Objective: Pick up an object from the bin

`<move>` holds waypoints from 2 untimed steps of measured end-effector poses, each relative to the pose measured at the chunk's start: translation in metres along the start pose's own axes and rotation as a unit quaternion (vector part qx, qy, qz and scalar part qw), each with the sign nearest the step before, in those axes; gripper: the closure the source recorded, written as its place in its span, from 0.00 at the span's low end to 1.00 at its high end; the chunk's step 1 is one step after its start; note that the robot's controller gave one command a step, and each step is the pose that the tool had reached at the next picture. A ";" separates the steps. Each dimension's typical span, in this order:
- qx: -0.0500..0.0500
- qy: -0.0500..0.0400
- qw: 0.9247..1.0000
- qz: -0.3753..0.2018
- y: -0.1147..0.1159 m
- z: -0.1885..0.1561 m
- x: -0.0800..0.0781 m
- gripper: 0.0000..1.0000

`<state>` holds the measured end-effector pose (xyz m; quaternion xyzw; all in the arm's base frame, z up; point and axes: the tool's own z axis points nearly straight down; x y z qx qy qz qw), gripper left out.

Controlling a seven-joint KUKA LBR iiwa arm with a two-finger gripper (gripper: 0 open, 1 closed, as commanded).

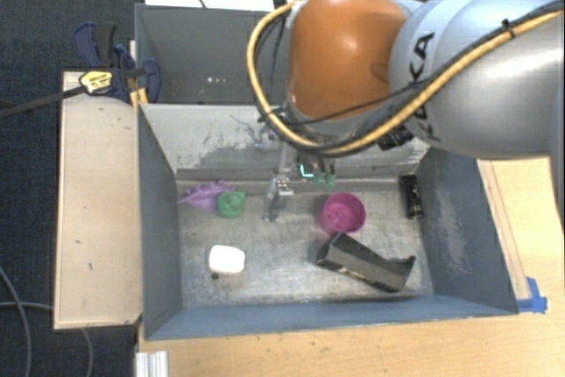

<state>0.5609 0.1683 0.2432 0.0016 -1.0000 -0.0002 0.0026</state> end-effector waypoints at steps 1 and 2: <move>-0.001 -0.004 1.000 0.002 -0.001 -0.005 -0.002 0.00; -0.002 -0.009 1.000 -0.002 0.018 0.035 -0.006 0.00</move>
Offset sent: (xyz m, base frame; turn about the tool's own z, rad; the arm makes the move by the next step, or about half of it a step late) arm 0.0047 0.0407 -0.0875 -0.0129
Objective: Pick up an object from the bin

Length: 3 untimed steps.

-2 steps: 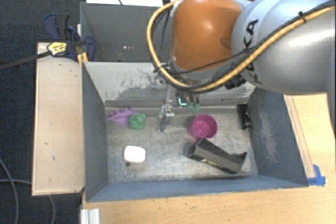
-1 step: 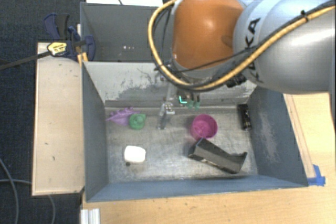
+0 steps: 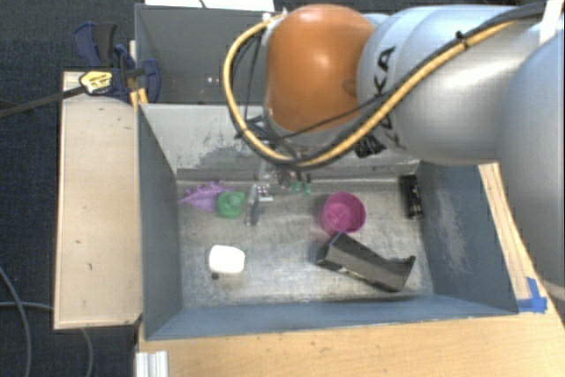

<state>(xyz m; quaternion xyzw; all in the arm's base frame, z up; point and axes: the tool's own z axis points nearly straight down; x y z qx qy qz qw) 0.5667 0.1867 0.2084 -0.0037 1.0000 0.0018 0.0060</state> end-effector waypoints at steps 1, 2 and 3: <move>0.000 0.003 0.999 -0.032 0.004 0.070 0.002 0.00; 0.000 0.004 0.997 -0.081 0.004 0.126 -0.018 1.00; 0.000 0.004 0.997 -0.080 0.004 0.126 -0.018 1.00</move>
Offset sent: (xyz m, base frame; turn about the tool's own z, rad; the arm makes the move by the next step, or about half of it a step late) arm 0.0185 0.0048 -0.1261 -0.1669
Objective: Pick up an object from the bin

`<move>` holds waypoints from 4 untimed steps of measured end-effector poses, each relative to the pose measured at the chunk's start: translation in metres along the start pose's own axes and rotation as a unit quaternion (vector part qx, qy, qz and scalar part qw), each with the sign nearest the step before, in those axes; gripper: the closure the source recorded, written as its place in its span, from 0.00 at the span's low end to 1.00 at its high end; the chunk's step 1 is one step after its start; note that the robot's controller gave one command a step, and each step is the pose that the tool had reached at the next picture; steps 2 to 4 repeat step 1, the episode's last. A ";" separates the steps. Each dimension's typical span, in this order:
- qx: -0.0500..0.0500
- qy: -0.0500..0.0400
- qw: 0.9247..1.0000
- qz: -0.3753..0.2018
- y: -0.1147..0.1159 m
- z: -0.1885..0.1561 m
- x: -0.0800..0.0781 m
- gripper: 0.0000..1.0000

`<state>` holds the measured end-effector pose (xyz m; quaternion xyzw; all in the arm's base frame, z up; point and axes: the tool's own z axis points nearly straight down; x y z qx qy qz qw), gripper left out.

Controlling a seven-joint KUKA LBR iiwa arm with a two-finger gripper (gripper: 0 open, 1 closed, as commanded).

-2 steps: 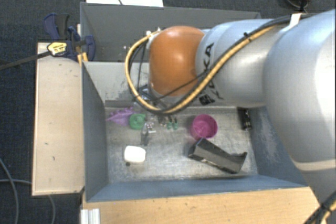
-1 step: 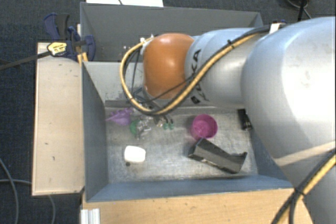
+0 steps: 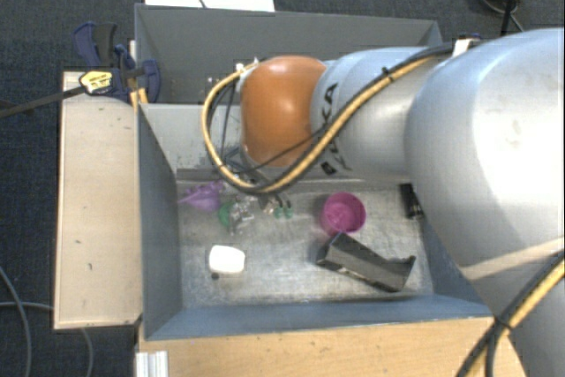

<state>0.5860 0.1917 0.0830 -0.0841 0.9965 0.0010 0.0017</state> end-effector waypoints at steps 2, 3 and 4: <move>0.000 0.000 1.000 -0.009 0.004 -0.140 0.016 1.00; 0.000 0.000 1.000 -0.009 0.004 -0.140 0.016 1.00; 0.000 0.000 1.000 -0.009 0.004 -0.140 0.016 1.00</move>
Offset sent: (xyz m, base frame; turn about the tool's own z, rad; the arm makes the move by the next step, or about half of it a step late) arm 0.0000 0.0000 0.0000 0.0000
